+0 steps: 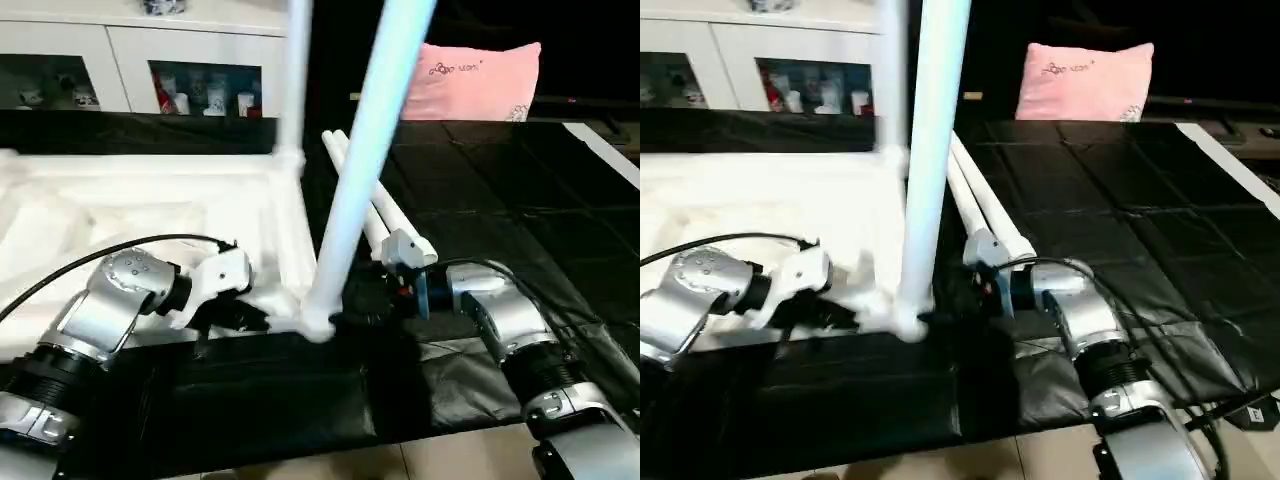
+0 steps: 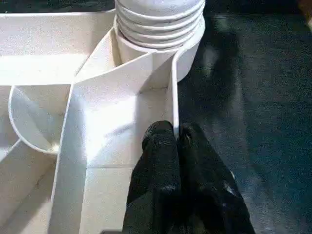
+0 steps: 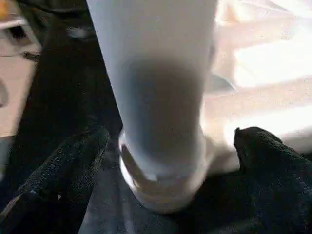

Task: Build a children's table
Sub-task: Rotate leg to tighten

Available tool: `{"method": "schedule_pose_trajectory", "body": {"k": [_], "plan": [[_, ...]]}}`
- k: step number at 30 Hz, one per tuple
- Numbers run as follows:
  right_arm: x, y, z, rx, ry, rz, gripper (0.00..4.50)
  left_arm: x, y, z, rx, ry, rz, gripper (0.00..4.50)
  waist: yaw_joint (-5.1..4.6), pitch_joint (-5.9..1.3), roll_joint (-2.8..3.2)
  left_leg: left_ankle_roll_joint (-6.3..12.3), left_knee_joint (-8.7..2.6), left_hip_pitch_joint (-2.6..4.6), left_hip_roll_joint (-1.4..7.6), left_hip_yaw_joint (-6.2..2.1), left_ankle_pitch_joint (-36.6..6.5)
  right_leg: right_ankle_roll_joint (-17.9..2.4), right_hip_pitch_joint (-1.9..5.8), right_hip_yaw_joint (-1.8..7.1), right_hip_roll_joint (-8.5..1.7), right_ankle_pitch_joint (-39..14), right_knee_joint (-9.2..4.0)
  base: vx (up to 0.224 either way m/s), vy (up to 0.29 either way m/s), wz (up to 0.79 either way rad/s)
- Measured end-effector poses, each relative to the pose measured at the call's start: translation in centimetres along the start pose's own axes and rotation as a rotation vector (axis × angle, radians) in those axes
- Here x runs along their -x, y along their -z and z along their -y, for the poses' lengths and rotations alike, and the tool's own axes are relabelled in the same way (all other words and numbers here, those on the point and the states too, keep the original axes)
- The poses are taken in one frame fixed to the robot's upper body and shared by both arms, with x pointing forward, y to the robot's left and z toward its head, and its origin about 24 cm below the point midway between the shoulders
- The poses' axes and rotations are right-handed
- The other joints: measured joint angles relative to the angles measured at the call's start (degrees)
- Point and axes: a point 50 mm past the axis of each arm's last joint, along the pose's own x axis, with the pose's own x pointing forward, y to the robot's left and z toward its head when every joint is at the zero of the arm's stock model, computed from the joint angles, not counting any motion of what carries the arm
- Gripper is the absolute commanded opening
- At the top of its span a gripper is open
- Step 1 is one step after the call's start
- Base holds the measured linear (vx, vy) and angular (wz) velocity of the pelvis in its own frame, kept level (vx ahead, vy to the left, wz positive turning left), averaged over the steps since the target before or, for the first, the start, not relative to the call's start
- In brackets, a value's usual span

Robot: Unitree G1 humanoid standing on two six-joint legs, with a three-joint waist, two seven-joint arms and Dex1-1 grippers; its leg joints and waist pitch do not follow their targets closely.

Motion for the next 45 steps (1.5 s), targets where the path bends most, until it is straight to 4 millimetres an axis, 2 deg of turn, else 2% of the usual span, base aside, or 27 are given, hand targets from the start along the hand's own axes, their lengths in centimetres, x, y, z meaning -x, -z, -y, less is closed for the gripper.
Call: {"method": "schedule_pose_trajectory", "body": {"k": [6, 14, 22, 28, 30, 33, 36, 38, 45], "plan": [[-0.7, 0.3, -0.2, 0.001, -0.081, -0.029, 4.21, -0.1, -0.2, 0.0, -0.029, 0.038, -0.008, 0.00, 0.14, 0.00, 0.00, -0.02, 0.06, 0.02, 0.04, 0.00, 0.0, 0.0, 0.00, -0.01, 0.00, 0.0, 0.10, 0.000, 0.000, 0.00], [-1.1, 0.8, -0.5, -0.014, -0.118, -0.042, 3.52, -0.3, -0.3, 0.1, -0.056, 0.061, -0.011, 0.00, 0.69, 0.00, -0.01, -0.01, 0.06, 0.01, 0.04, 0.02, 0.0, 0.0, 0.00, -0.01, 0.00, 0.0, 0.09, 0.000, 0.000, 0.00], [-1.2, 0.7, -0.4, -0.017, -0.132, -0.043, 2.77, -0.3, -0.3, 0.1, -0.060, 0.080, -0.011, 0.00, 0.83, 0.00, -0.01, -0.02, 0.07, 0.01, 0.05, 0.02, 0.0, 0.0, 0.00, -0.01, 0.00, 0.0, 0.12, 0.000, 0.000, 0.00], [-1.0, 1.0, -0.5, -0.048, -0.121, -0.032, 2.68, -0.6, -0.2, 0.0, 0.000, 0.068, 0.007, 0.00, 1.02, -0.01, -0.02, -0.02, 0.10, 0.03, 0.04, 0.04, 0.0, 0.0, 0.02, -0.01, -0.02, 0.0, 0.14, 0.000, 0.000, 0.00], [-1.3, 1.1, -0.3, -0.080, -0.071, -0.020, 2.66, -1.0, -0.3, -0.1, 0.058, 0.021, 0.033, 0.00, 0.93, -0.01, -0.02, -0.02, 0.24, 0.06, 0.05, 0.05, 0.0, 0.0, 0.07, 0.00, -0.05, 0.0, 0.25, 0.000, 0.000, 0.00], [-1.8, 1.3, 0.5, -0.123, 0.090, 0.010, 2.66, -1.1, -0.1, -0.7, 0.149, -0.101, 0.051, 0.00, 0.04, -0.04, -0.06, -0.05, 0.52, 0.14, 0.07, 0.02, 0.0, 0.0, 0.09, 0.04, -0.04, 0.0, 0.46, 0.000, 0.000, 0.00], [-3.1, 1.4, 1.6, -0.214, 0.317, 0.084, 2.65, -1.6, -0.1, -1.3, 0.285, -0.241, 0.075, 0.00, -1.84, -0.03, 0.00, -0.09, 0.61, 0.34, 0.05, -0.01, 0.0, 0.1, 0.09, 0.09, -0.02, 0.0, 0.54, 0.000, 0.000, 0.00], [-3.8, 1.1, 2.2, -0.252, 0.423, 0.098, 2.65, -2.2, -0.4, -1.6, 0.350, -0.305, 0.095, 0.00, -2.61, -0.02, 0.00, -0.09, 0.60, 0.38, 0.02, -0.03, 0.1, 0.1, 0.09, 0.10, -0.02, 0.0, 0.57, 0.000, 0.000, 0.00], [-6.7, -0.5, 3.7, -0.326, 0.688, 0.101, 2.65, -3.4, -1.2, -2.2, 0.457, -0.493, 0.112, 0.00, -3.35, -0.03, 0.08, -0.09, 0.55, 0.26, 0.04, -0.15, 0.1, 0.2, 0.04, 0.06, 0.04, 0.0, 0.62, 0.000, 0.000, 0.00]]}}
